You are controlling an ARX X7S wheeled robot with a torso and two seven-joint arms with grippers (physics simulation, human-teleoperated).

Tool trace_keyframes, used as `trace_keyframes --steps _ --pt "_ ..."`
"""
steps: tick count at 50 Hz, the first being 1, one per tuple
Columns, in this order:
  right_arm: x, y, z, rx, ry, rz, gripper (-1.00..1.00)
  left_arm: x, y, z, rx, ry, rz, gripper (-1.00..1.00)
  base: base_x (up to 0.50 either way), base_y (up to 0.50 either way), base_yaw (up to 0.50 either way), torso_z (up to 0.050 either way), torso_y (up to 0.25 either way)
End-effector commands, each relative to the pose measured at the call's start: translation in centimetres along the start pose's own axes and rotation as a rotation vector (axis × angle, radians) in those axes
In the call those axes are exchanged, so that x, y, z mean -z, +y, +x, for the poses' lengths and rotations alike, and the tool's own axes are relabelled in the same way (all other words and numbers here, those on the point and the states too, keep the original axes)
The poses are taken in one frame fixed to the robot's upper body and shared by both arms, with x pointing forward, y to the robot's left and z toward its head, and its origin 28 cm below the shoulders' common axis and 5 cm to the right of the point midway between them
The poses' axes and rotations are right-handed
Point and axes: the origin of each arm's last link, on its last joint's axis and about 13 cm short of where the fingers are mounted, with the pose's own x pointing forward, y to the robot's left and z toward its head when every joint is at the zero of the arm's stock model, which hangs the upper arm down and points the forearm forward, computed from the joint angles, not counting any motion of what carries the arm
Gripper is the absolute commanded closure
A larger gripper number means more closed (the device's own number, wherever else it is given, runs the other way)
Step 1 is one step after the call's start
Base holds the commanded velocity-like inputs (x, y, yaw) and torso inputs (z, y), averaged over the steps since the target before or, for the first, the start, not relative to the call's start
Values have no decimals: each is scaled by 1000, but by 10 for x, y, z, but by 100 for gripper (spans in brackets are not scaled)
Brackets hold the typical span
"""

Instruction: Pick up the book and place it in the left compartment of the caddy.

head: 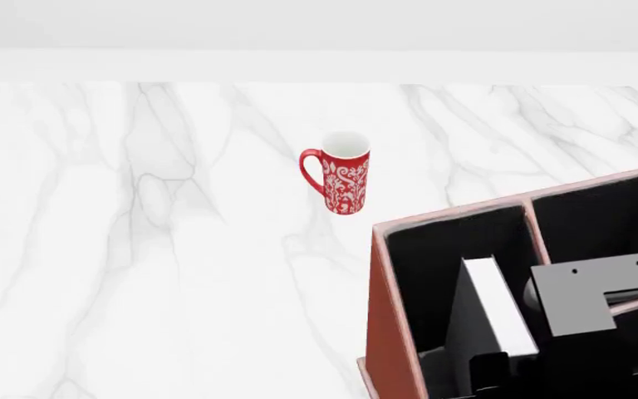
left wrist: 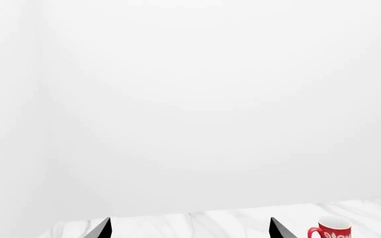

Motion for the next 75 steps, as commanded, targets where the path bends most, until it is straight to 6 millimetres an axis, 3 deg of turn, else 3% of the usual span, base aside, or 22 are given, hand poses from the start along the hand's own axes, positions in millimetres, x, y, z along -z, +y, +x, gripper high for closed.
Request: trace_keyframes --steps 1,58,59,75 --pt "-4 -4 5 23 -38 -12 100 0 0 0 0 -2 0 -100 0 0 0 0 0" --pt "6 -3 16 15 -29 -29 100 -1 0 -2 8 -8 1 -100 0 0 0 0 1" --pt "6 -3 17 16 -29 -34 -100 -2 0 -2 9 -8 0 -100 0 0 0 0 0" --pt "6 -4 16 17 -42 -27 -100 -2 0 -2 9 -9 0 -100 0 0 0 0 0"
